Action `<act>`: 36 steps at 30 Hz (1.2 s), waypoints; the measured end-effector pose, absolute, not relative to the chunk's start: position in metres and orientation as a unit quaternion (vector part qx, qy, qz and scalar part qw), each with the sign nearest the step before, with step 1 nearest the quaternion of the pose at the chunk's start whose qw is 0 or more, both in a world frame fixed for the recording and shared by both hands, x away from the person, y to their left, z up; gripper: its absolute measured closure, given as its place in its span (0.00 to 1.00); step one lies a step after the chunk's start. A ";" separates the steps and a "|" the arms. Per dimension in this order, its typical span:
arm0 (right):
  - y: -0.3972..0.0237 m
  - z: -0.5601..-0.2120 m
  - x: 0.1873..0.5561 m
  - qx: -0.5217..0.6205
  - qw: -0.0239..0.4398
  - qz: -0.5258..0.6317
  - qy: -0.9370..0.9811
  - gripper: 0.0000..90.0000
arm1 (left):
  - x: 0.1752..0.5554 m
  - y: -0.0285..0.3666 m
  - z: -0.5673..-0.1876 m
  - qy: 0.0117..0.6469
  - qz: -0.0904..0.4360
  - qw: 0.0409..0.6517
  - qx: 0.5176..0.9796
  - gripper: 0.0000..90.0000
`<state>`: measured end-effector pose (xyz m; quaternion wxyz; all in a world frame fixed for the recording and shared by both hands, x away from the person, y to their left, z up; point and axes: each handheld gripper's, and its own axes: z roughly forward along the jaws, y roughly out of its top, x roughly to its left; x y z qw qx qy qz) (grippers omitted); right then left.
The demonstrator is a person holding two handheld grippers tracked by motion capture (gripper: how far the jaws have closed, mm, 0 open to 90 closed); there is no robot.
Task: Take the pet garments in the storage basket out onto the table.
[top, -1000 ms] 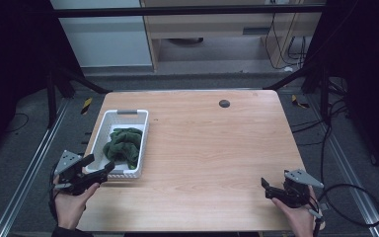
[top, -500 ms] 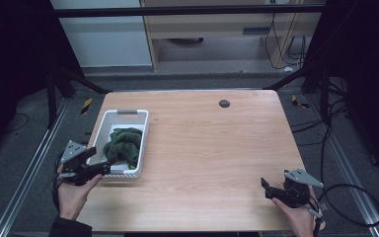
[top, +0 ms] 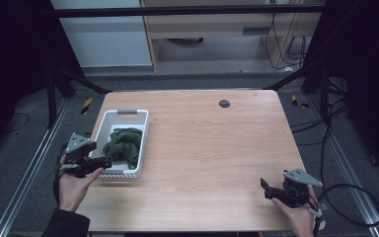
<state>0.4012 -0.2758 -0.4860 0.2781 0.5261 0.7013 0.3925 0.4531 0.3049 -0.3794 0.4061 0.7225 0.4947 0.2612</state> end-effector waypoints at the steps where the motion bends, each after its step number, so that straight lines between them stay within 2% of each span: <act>1: -0.275 -0.486 0.401 0.528 0.276 0.392 0.701 0.11 | 0.454 0.305 -0.379 0.494 0.263 0.406 0.723 0.16; 36: -0.277 -0.486 0.402 0.526 0.278 0.393 0.701 0.09 | 0.506 0.295 -0.386 0.493 0.227 0.333 0.771 0.15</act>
